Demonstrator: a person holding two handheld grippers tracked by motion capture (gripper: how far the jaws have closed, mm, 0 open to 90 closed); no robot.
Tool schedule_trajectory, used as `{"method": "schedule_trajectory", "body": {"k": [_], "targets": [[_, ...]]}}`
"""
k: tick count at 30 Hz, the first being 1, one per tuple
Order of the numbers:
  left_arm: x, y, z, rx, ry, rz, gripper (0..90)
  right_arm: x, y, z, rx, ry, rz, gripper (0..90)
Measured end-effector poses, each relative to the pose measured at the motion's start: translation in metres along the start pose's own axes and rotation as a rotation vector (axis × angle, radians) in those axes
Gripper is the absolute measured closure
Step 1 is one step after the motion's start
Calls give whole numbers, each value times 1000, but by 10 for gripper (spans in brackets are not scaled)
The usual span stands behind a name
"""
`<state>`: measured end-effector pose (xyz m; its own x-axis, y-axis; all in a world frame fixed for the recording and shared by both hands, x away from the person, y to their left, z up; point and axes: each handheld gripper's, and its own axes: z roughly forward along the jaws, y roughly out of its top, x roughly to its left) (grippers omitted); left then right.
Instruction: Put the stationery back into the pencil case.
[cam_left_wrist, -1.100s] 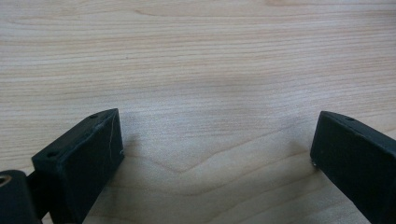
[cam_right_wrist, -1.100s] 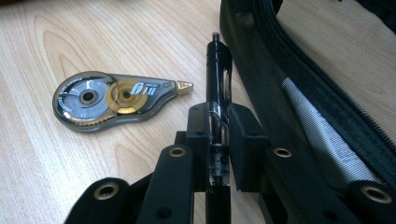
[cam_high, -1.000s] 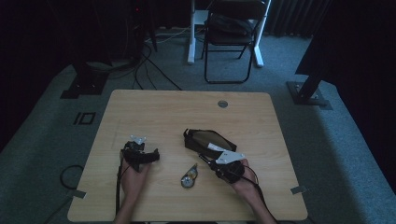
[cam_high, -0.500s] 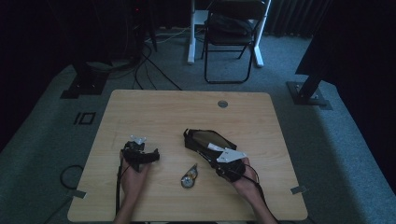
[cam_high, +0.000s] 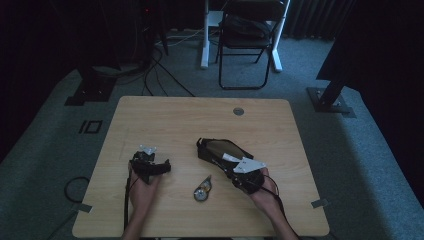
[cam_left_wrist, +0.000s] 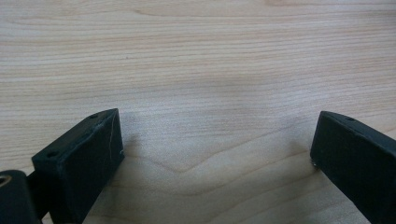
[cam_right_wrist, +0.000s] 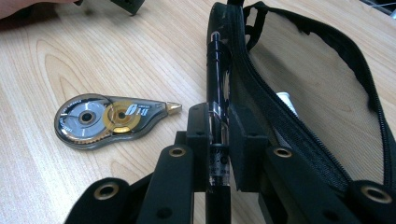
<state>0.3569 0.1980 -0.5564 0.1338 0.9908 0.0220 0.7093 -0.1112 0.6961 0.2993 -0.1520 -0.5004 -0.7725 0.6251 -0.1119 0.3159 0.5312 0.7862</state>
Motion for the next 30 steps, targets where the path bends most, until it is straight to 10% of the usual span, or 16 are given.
{"method": "schedule_trajectory", "body": {"k": [30], "targets": [[0,0,0,0,0,1,27,-8,7,-12,-41,-32,8,797]]}}
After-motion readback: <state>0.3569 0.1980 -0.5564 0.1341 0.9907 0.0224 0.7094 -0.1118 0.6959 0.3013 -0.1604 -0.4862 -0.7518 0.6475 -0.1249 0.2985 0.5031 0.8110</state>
